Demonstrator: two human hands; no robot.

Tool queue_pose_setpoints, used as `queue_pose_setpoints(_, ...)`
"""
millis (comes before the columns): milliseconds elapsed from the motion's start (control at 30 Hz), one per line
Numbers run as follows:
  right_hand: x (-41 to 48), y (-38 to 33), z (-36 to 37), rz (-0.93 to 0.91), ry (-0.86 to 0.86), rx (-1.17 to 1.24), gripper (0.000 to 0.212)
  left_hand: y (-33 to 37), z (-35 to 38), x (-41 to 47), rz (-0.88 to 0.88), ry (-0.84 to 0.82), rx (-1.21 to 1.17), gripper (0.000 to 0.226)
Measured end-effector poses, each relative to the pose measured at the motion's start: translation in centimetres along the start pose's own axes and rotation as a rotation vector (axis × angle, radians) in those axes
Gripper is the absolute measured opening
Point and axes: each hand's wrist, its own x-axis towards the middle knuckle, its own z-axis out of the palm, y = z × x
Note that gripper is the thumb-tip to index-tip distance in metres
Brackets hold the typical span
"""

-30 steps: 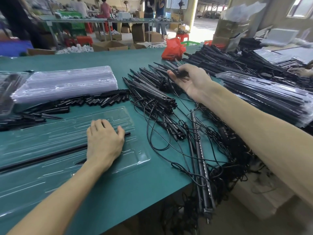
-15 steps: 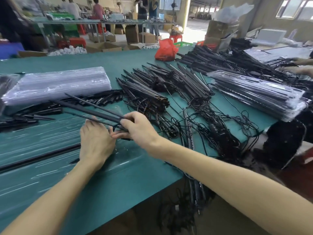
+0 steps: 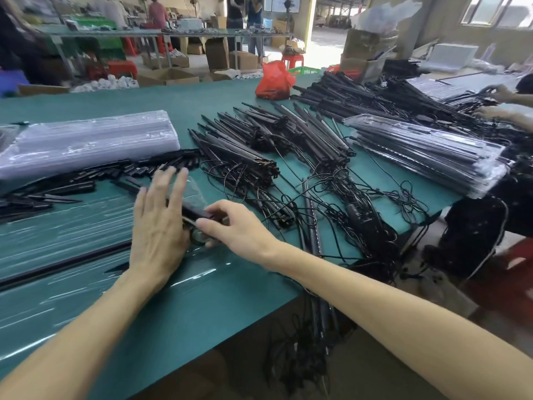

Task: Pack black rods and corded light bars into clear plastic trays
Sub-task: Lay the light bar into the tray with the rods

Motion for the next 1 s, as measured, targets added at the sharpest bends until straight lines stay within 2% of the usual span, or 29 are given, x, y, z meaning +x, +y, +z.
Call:
queue_pose_setpoints(67, -0.4, -0.6, -0.5, -0.08, -0.036, -0.185, 0.03, 0.0, 0.1, -0.2, 0.089, -0.021, 0.034, 0.068)
queue_pose_setpoints(133, -0.7, -1.3, -2.0, -0.142, 0.008, -0.3, 0.031, 0.0, 0.2, -0.4, 0.088, -0.011, 0.032, 0.051)
queue_pose_setpoints(267, -1.1, -2.5, -8.5, -0.208, 0.258, -0.633, 0.03, 0.1, 0.2, -0.5, 0.023, 0.01, 0.034, 0.041)
queue_pose_setpoints(333, -1.0, -2.2, -12.1, -0.13, 0.345, -0.919, 0.035, 0.1, 0.1, -0.5, -0.001, -0.001, 0.072, 0.04)
queue_pose_setpoints(400, -1.0, -1.3, -15.0, 0.008, 0.329, -1.116, 0.037, 0.0, 0.1, -0.5, -0.019, 0.0, 0.103, 0.038)
queue_pose_setpoints(467, -1.4, -0.3, -16.5, 0.103, 0.259, -1.206, 0.038, 0.1, 0.1, -0.6, -0.039, 0.004, 0.122, 0.037)
queue_pose_setpoints(567, -1.8, 1.0, -17.4, 0.066, 0.29, -1.319, 0.033, 0.2, 0.1, -0.6, -0.056, 0.009, 0.136, 0.037)
queue_pose_setpoints(667, -2.0, 1.5, -17.6, -0.075, 0.462, -1.295, 0.018, 0.2, 0.0, -0.7, -0.06, 0.002, 0.141, 0.035)
queue_pose_setpoints(733, -2.1, 1.1, -17.7, -0.151, 0.527, -1.178, 0.016, 0.2, 0.1, -0.6, -0.063, -0.011, 0.149, 0.031)
queue_pose_setpoints(867, -2.3, -1.5, -18.3, -0.235, 0.553, -0.874, 0.014, 0.4, 0.3, -0.3, -0.05, -0.027, 0.115, 0.02)
queue_pose_setpoints(1000, -2.5, -4.5, -19.2, -0.298, 0.585, -0.67, 0.012, 0.3, 0.2, -0.1, -0.05, -0.054, 0.064, 0.029)
